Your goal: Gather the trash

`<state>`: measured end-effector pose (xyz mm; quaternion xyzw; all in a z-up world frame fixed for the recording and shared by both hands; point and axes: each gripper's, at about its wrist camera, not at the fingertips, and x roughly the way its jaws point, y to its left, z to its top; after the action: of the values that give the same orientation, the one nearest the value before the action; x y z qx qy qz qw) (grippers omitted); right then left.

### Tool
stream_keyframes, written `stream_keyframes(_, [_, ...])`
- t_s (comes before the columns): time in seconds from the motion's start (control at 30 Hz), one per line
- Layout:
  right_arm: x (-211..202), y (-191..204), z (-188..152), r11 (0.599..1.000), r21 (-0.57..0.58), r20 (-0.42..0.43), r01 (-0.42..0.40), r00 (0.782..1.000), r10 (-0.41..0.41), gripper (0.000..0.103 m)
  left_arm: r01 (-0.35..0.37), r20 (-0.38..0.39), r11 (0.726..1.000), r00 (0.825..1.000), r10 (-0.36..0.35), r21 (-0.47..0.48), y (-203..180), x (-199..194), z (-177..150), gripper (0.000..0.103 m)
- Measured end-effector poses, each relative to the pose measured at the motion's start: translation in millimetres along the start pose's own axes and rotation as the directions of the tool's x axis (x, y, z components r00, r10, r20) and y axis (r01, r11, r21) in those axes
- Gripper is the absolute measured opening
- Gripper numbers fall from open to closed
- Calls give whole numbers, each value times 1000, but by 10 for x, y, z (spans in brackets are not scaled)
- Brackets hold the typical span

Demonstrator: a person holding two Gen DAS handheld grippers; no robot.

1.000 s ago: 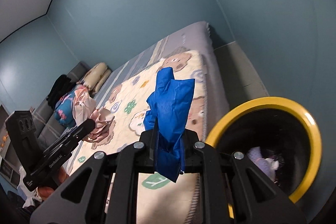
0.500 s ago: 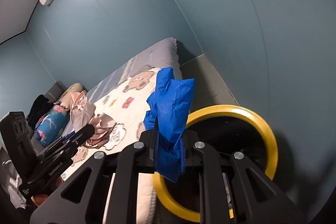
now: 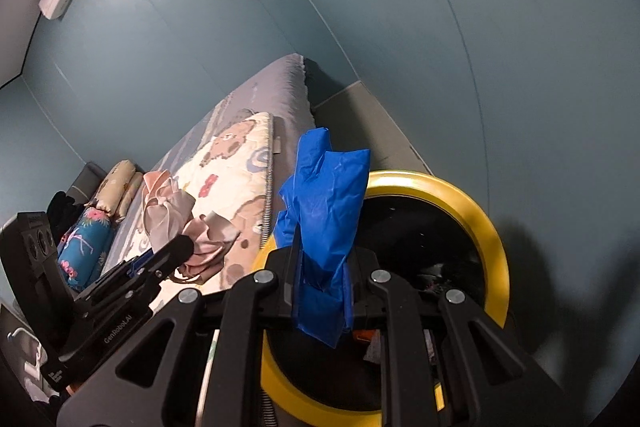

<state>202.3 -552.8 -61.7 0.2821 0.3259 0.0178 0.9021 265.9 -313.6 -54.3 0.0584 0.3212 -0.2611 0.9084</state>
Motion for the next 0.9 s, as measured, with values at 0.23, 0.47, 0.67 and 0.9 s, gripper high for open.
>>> stream_keyframes(0.23, [188,-165,-90,998,30,-29,54,998,-53,18,49,-90,998,995,-53,-42,32,396,-139,27])
stream_keyframes(0.47, [175,-248,-94,996,49,-17,68,998,-67,28,57,-76,993,995,-65,-102,203,310,-105,47])
stream_keyframes(0.67, [40,-57,-65,999,24,11,46,999,-47,28,22,-30,993,999,-25,-116,396,4,-53,47])
stream_keyframes(0.9, [195,556,-170,998,-54,-56,-23,998,20,28,-60,5,982,998,62,-177,891,-494,-221,47])
